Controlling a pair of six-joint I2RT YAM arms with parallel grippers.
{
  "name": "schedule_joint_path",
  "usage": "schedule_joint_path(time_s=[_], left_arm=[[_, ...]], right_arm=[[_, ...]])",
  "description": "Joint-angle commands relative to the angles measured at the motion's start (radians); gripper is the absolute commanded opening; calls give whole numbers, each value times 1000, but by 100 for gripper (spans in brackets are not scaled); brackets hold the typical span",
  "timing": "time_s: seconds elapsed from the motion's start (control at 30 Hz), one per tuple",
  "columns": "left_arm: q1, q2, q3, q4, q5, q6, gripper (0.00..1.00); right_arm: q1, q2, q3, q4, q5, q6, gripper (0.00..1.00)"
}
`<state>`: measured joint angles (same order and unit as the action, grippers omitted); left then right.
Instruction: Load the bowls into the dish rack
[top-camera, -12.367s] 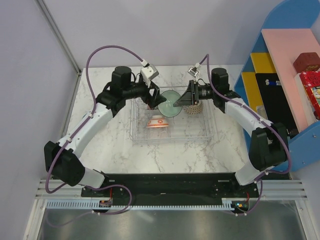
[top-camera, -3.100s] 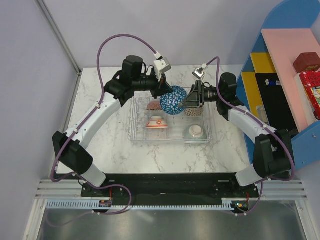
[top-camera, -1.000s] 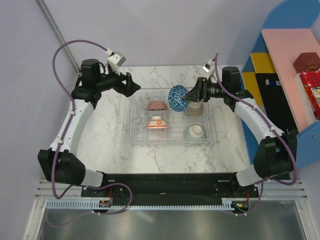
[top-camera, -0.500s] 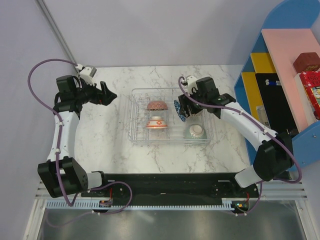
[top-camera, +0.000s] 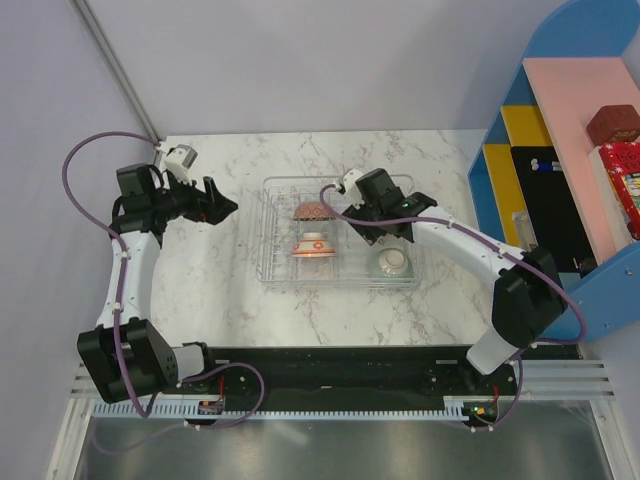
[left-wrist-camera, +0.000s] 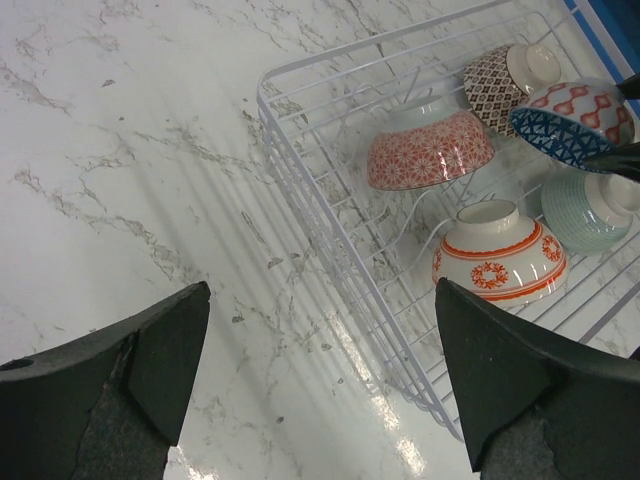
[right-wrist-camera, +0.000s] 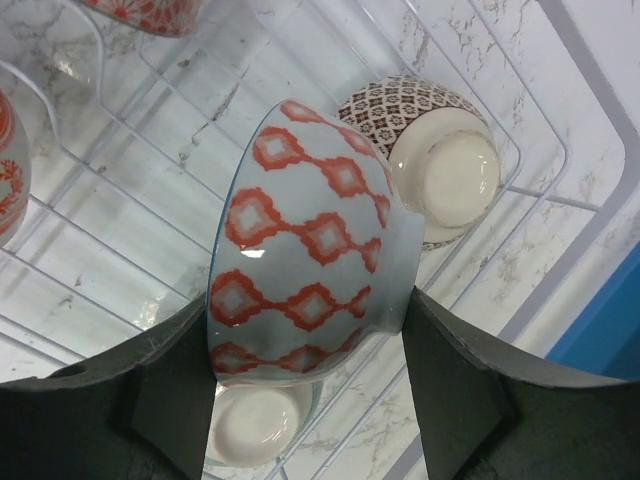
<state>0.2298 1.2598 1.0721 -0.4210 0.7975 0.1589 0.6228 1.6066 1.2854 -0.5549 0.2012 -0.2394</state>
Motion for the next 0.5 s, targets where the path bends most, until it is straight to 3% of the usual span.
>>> schedule_joint_path(time_s=[0.0, 0.47], left_arm=[[11, -51, -14, 30, 42, 34, 100], [26, -50, -32, 45, 69, 22, 100]], right_arm=[[52, 33, 66, 18, 170, -96, 0], [156, 141, 25, 124, 437, -238, 0]])
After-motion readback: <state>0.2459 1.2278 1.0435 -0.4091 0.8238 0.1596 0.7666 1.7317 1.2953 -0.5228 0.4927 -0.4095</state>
